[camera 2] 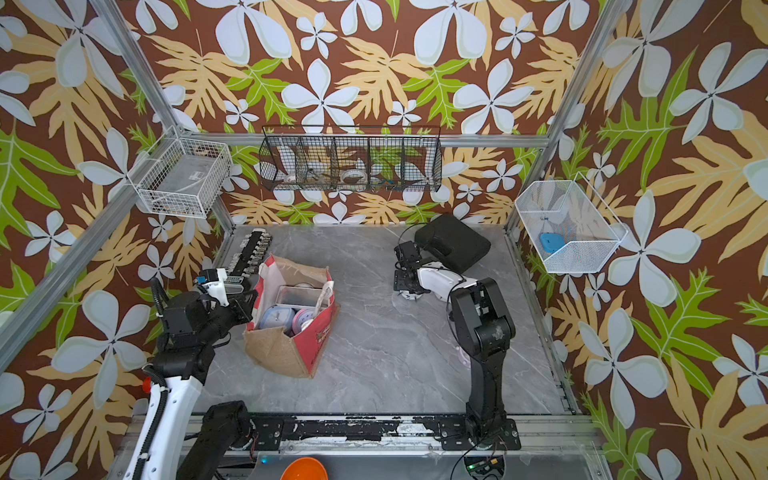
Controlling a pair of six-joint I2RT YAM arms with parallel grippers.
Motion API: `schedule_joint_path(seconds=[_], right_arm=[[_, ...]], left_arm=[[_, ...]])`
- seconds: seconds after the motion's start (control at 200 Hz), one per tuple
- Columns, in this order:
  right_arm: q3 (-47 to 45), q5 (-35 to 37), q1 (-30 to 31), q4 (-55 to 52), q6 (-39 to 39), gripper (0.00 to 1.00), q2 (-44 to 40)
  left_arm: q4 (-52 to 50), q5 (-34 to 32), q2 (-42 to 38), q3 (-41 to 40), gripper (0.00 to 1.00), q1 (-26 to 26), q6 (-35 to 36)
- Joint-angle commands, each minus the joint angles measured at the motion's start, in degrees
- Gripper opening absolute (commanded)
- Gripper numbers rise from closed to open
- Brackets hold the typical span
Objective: Put the alarm clock into the canvas bag
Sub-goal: Pick up the alarm from the center of the board.
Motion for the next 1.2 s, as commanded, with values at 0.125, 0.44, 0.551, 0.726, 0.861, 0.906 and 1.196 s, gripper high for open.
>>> schedule_joint_path(seconds=[0.125,0.44,0.551,0.726,0.861,0.906,1.196], right_arm=[[2.0,-0.75,0.18,-1.44,0.19,0.69,-4.52],[10.07,-0.99,4.14,-6.77,-1.34,0.65,-11.25],[14.57,-1.04,6.52,-8.66,-1.93,0.65,-12.89],[22.06,-0.36,10.46,-11.83,-3.69,0.64,-14.2],[27.6,0.7,13.46,-14.69,-5.03,0.63,-14.14],[29.2,1.53,14.66,-15.12,-5.6,0.63,-14.17],[37.99,3.38,22.23,-17.44,-8.67,0.62,-12.41]], left_arm=[[0.46,0.52,-0.1,-0.19,0.0,0.03,-0.33],[0.51,0.66,0.07,-0.23,0.0,0.06,-0.29],[0.5,0.61,0.07,-0.24,0.0,0.05,-0.26],[0.44,0.62,0.13,-0.23,0.0,0.03,-0.27],[0.44,0.73,0.07,-0.24,0.0,0.02,-0.33],[0.53,0.67,0.07,-0.21,0.0,0.04,-0.42],[0.7,1.13,0.16,-0.25,0.0,0.03,-0.41]])
